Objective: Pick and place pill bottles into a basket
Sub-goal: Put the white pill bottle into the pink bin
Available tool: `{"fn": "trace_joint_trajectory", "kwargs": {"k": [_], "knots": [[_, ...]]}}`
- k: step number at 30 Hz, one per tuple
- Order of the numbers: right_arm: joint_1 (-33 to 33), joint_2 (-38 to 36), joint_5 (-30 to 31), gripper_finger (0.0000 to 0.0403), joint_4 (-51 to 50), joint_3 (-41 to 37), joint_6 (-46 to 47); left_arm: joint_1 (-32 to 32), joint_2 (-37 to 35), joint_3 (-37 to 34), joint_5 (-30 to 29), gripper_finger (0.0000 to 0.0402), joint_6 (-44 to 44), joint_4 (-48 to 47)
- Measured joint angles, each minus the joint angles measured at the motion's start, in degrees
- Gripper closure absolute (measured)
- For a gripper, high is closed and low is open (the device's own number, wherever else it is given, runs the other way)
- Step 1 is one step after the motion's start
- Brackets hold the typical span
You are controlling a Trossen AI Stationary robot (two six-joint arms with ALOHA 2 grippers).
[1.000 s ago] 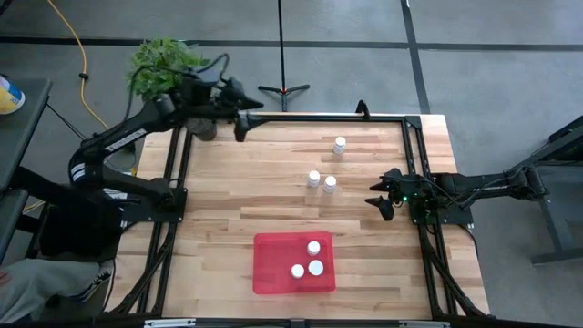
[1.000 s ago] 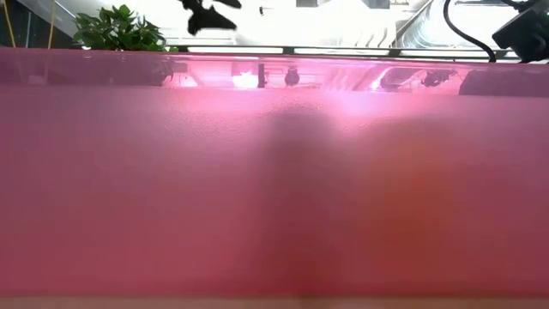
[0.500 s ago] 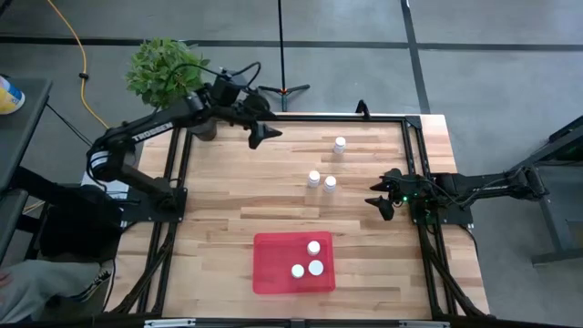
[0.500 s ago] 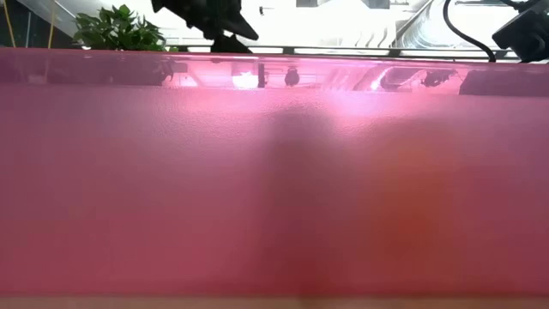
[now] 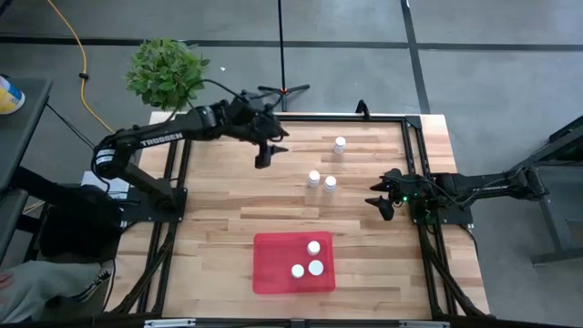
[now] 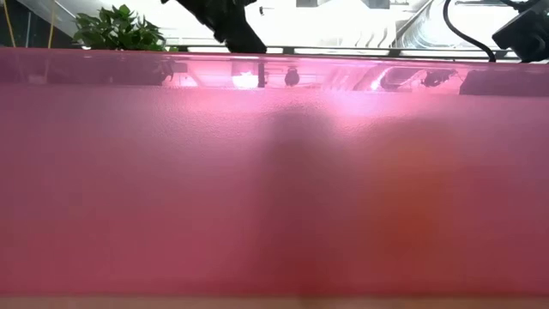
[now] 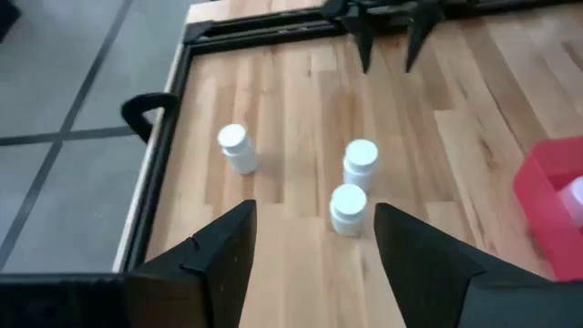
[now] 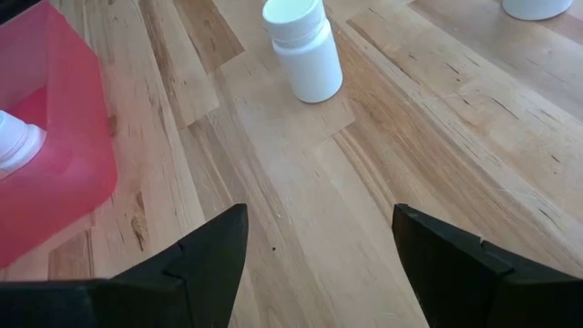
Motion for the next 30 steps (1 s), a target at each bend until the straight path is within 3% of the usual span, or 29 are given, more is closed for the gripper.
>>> {"fn": "trace_joint_trajectory", "kwargs": {"k": [13,30], "knots": [[0.0,0.0,-0.1,0.0139,0.0,0.0,0.0,-7.2,6.7,0.1,-6.2,0.0159,0.0,5.3],[0.0,0.0,-0.4,0.0139,0.0,0.0,-0.1,-7.6,8.8,0.1,-8.3,0.0171,-4.0,3.8]]}}
